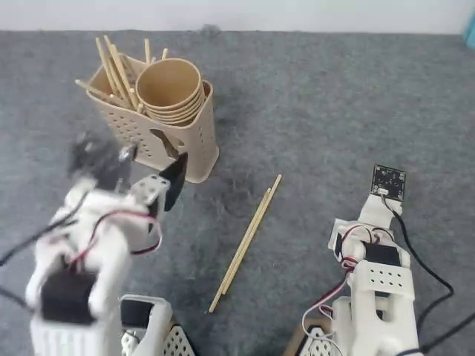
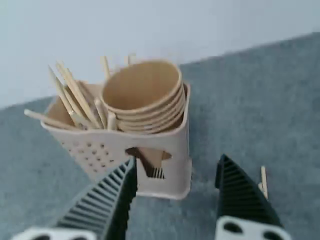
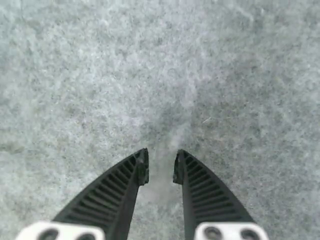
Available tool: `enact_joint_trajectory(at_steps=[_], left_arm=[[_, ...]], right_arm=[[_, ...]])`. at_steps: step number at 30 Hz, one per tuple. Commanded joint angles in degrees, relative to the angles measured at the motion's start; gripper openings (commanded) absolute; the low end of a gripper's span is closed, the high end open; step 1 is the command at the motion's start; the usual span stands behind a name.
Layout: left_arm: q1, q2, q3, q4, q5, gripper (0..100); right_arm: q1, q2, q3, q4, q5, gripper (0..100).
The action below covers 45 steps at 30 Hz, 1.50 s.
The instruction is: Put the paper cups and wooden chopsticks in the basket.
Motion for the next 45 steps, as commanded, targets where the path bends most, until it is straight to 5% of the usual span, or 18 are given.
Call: enact_joint_trajectory(at_steps=[1, 7, 11, 26, 45], left_arm=[[1.2, 17.5, -1.2, 3.5, -1.2, 24], [15.1, 25.2, 1.3, 10.5, -1.1, 24], [27.6, 25.9, 9.5, 2.9, -0.8, 24], [28.2, 63.3, 9.2, -27.2, 4.2, 24], [27.7, 90.0, -18.2, -1.1, 8.9, 24]], right_arm=[[0.7, -1.2, -0.1, -0.9, 0.8, 9.1], [0.8, -1.2, -0.1, -0.9, 0.8, 9.1], [0.8, -1.2, -0.1, -1.0, 0.8, 9.1], [0.9, -1.3, -0.1, -0.9, 0.8, 9.1], [0.9, -1.3, -0.3, -0.8, 0.9, 9.1]])
